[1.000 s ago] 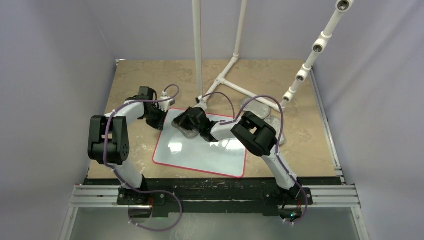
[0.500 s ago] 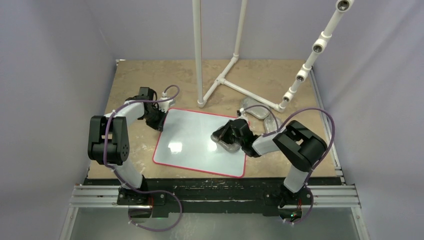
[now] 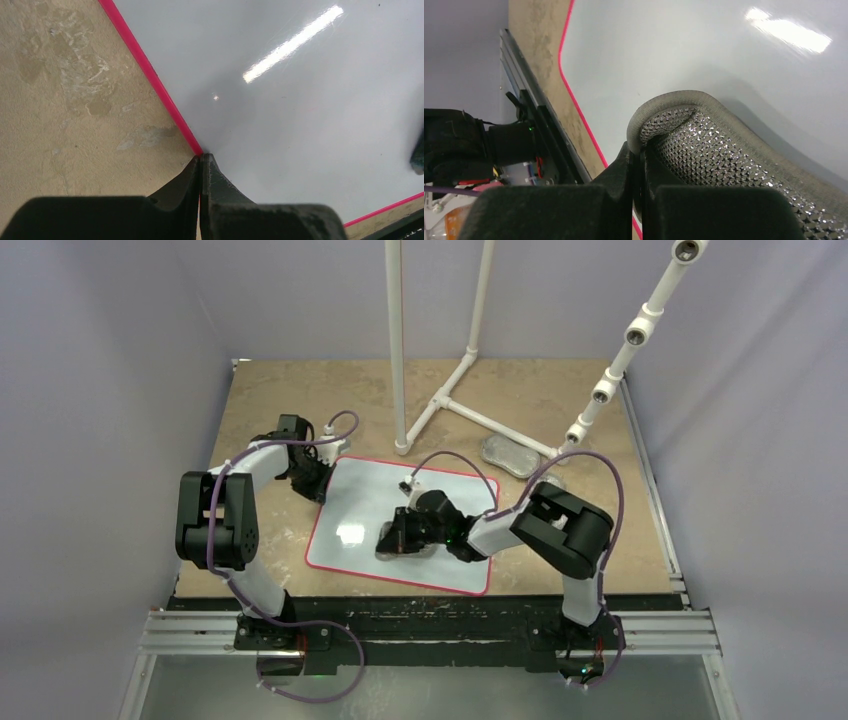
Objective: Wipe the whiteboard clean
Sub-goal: Erase the whiteboard at the whiteboard stand, then place the whiteboard eraser at the center of the board.
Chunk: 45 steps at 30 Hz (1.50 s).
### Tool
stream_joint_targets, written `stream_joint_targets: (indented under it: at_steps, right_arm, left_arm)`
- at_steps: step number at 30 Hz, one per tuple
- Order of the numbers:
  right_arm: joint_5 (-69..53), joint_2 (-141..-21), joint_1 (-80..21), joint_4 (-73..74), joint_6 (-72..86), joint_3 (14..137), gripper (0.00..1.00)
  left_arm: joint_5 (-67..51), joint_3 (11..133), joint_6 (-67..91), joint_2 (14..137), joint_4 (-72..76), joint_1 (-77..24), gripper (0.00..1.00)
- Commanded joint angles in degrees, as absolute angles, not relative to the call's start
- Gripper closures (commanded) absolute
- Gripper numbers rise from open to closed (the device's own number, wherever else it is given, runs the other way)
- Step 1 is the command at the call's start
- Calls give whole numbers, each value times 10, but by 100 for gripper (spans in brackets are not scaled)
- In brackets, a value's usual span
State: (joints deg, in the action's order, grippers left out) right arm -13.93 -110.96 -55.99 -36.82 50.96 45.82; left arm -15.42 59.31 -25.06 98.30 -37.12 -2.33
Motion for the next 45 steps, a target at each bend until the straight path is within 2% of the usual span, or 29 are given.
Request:
stream_joint_targets:
  at_steps: [1, 6, 10, 15, 22, 36, 40, 45]
  right_arm:
    - [-125, -1063, -535, -194, 475, 378, 100]
    - [-19, -950, -499, -85, 508, 310, 100]
    - [19, -895, -425, -60, 484, 327, 100]
    - [54, -942, -350, -25, 417, 459, 100]
    - [77, -1029, -311, 26, 377, 632, 100]
    - [110, -1107, -301, 48, 362, 774, 100]
    - [108, -1144, -298, 76, 347, 823, 100]
    - [97, -1134, -292, 79, 395, 788, 100]
  left_arm:
    - [-118, 572, -257, 992, -415, -20, 100]
    - [-119, 572, -259, 987, -415, -19, 100]
    - [-123, 572, -257, 989, -414, -20, 100]
    - [-122, 573, -258, 985, -414, -20, 100]
    - [-128, 577, -254, 980, -419, -20, 100]
    - [-130, 589, -258, 972, -435, -19, 100]
    - [-130, 590, -270, 961, -443, -20, 94]
    - [-134, 590, -271, 956, -446, -20, 92]
